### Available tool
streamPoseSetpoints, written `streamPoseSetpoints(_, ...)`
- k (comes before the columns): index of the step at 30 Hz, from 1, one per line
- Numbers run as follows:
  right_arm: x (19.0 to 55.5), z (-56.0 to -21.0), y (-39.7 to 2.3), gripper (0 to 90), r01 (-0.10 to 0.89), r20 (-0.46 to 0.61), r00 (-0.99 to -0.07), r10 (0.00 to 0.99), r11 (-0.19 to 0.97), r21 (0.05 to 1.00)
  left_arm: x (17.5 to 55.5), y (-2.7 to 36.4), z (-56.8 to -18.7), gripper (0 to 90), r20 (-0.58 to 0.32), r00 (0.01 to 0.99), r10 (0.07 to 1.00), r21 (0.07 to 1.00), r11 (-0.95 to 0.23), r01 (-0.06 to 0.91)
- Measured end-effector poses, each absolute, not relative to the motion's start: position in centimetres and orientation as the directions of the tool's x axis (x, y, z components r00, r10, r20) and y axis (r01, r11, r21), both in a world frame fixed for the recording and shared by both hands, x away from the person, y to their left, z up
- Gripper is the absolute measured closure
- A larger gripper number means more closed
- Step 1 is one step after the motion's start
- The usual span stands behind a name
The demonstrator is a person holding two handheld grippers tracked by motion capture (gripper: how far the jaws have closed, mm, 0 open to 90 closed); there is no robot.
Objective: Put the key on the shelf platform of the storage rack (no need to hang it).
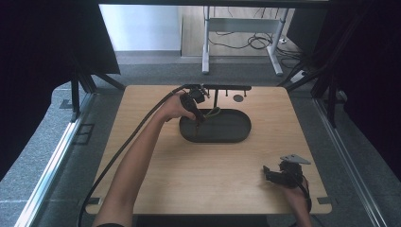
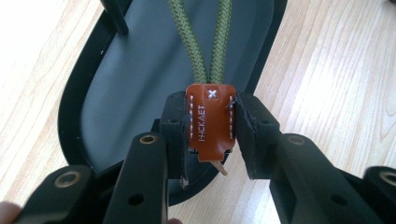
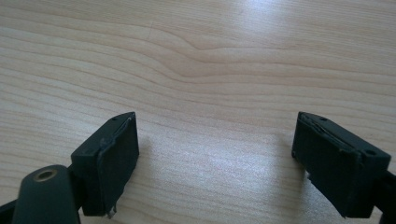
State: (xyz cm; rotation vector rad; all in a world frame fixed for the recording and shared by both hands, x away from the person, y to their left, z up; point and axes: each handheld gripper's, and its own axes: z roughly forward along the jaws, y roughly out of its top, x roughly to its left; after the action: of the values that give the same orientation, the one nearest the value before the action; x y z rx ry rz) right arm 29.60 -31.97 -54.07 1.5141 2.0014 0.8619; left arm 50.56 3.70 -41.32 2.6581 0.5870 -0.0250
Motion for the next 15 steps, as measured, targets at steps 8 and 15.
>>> streamPoseSetpoints(8, 29.59, -54.08, -31.97, 15.0, 0.658, -0.005, -0.27, 0.963, 0.188, 0.729, 50.46, 3.47, -41.89, 66.1, -0.1, 0.911, 0.399, 0.381, -0.831, 0.406)
streamPoseSetpoints(15, 29.59, -54.08, -31.97, 15.0, 0.658, -0.005, -0.27, 0.963, 0.188, 0.729, 50.47, 3.33, -42.14, 65.8, -0.091, 0.909, 0.406, 0.369, -0.834, 0.409)
